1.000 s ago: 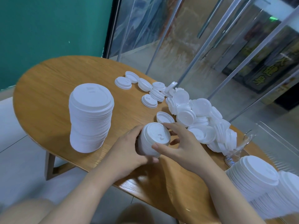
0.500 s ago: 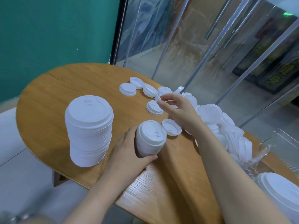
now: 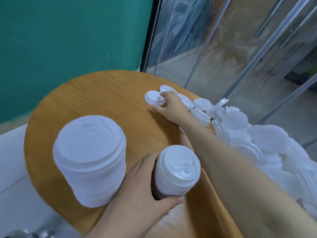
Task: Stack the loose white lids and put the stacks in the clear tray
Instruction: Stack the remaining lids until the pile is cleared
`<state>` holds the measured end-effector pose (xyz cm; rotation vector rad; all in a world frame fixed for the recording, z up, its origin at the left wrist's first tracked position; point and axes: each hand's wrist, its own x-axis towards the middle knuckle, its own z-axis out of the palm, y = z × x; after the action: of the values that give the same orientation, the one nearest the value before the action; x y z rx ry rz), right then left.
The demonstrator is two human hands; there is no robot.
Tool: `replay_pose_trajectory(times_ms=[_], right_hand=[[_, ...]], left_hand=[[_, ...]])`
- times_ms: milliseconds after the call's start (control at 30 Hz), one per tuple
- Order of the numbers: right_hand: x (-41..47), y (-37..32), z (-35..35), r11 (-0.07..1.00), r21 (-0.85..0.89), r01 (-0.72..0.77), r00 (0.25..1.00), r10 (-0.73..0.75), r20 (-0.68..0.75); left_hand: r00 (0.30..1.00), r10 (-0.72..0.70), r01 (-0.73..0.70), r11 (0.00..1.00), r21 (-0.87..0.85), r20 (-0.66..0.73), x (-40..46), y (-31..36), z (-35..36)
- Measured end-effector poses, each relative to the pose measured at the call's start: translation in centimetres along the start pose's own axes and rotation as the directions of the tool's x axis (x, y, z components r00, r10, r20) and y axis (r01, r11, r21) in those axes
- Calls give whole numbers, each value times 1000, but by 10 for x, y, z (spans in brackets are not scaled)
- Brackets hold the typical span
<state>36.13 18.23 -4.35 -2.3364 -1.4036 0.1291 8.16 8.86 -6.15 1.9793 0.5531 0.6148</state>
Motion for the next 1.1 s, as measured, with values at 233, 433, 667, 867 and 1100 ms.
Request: replay_pose_trajectory(times_ms=[233,433,667,867,1100], right_hand=[[18,-6,18,999,-23,-25,993,22,-112],[23,-11,22,997,44,-56,989,62,-137],[-10,-19,-14,973,232,-14,992,44,-122],[-82,-57,-84,917,398,1,998,24,-57],[-192,-78,-114,894,448,33,999,-12,-51]], left_hand=[[1000,-7,7,1000,17,12,6,-3,-9],[999,-49,50,999,-15,18,6,-3,-18],[998,-64,64,998,-22,-13,10,-8,-23],[997,-76,76,997,-29,4,14,-9,-24],[995,-97,96,994,-59,-10,15,-10,-24]])
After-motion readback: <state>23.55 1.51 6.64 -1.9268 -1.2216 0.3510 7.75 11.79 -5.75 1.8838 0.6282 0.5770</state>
